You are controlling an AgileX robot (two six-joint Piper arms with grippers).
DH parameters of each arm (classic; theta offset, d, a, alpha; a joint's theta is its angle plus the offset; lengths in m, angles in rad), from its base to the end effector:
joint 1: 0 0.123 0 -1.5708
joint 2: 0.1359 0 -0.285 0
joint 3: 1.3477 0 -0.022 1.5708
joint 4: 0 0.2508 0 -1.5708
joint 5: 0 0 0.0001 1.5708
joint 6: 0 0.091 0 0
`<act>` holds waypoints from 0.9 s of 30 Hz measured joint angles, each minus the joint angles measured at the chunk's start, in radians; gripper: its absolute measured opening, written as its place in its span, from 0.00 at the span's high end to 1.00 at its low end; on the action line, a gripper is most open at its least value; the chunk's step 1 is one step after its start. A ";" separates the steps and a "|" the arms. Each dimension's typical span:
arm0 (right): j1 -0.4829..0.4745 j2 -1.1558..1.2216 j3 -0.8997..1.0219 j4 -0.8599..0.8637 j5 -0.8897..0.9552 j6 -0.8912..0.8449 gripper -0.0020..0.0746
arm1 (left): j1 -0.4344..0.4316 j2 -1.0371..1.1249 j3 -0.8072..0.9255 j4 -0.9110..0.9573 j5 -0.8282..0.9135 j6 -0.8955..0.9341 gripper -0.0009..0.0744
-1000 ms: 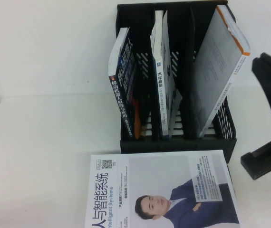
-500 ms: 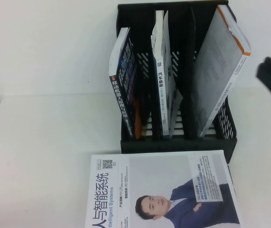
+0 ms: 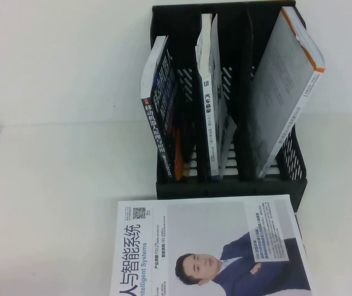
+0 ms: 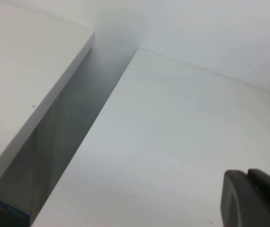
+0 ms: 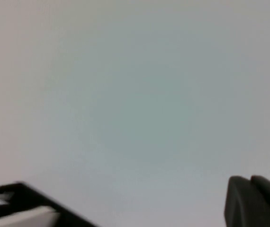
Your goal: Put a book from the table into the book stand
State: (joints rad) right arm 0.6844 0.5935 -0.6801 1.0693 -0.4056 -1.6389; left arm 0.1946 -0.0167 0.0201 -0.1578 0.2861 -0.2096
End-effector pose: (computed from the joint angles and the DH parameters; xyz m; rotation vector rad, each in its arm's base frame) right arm 0.1052 0.0453 0.4094 -0.4615 1.1283 -0.1423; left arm 0.0540 0.0065 0.1817 -0.4551 1.7129 -0.1598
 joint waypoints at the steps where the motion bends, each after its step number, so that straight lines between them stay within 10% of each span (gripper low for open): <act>1: -0.046 -0.014 0.000 -0.007 -0.005 -0.002 0.98 | 0.000 0.000 0.000 0.000 0.000 0.000 0.99; 9: -0.386 -0.159 0.042 -0.104 0.010 0.132 0.98 | 0.000 0.000 0.000 0.000 0.000 0.000 0.99; 17: -0.722 -0.366 0.299 -0.829 0.346 1.182 0.98 | 0.000 0.000 0.000 0.000 0.000 0.000 0.99; 27: -0.778 -0.550 0.646 -1.069 0.538 1.513 0.98 | 0.000 0.000 0.000 0.000 0.000 0.000 0.99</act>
State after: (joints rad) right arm -0.0939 0.0432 -0.0340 0.0000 0.1327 -0.1256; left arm 0.1946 -0.0167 0.0201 -0.1578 0.2861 -0.2096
